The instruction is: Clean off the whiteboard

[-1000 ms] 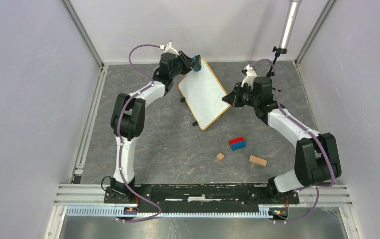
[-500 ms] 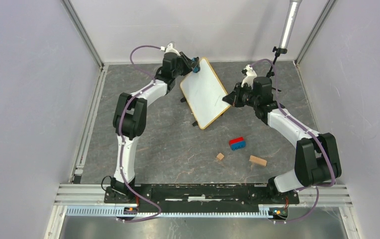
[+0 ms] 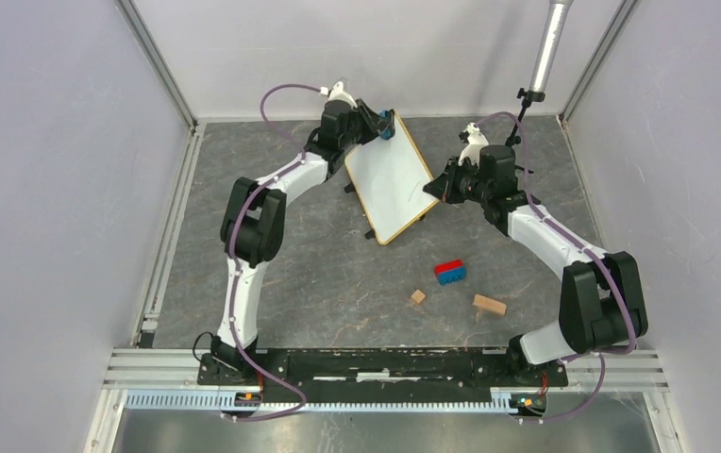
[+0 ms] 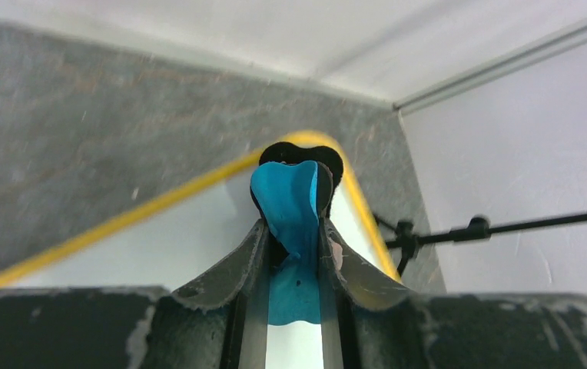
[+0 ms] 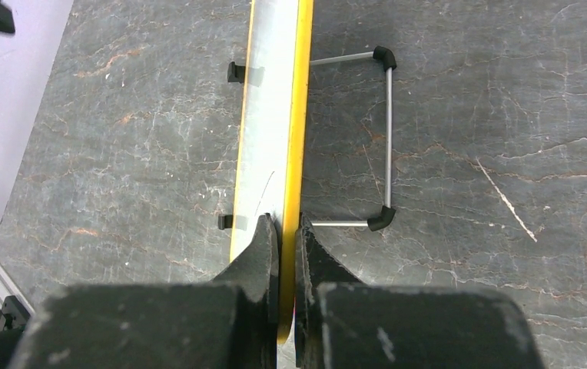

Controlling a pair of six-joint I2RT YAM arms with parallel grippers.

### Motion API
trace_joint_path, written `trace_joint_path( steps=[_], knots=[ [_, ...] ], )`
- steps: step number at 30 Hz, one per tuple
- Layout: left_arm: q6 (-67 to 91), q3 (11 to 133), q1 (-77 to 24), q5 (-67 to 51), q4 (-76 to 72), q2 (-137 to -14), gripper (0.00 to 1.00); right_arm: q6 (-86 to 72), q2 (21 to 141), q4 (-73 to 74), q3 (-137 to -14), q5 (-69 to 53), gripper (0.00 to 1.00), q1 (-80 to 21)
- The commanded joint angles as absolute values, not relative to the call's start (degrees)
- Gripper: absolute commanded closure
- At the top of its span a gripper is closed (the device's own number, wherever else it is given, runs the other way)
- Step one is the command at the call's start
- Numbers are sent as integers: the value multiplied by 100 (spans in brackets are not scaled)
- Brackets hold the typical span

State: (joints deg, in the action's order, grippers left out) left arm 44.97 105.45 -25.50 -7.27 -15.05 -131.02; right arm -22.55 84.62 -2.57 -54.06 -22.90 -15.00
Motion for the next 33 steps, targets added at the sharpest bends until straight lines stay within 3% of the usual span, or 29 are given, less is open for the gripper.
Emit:
trace_joint_path(
  steps=[1,7,17,27,33],
  knots=[
    [4200,9085,-2777,-1139,-1417,-12291,92,-1477,8484,-340,-5477,-3050,100,-1854],
    [3965,8007,-3010,-1198,-1392,-11516,92,-1571,8554,-473,-5429,-3120,100,-1855],
    [3198,8264,-4252,-1302,-752,-11375,92,-1491,8501,-330,-5476,-3077,100,-1862],
    [3932,7234,-4069,-1059,-697,-10810,93,-1451,8435,-264,-5484,-2980,100,-1863],
    [3860,6335,-3856,-569,-404,-9798,92,-1437,8503,-234,-5549,-2967,100,-1861]
  ],
)
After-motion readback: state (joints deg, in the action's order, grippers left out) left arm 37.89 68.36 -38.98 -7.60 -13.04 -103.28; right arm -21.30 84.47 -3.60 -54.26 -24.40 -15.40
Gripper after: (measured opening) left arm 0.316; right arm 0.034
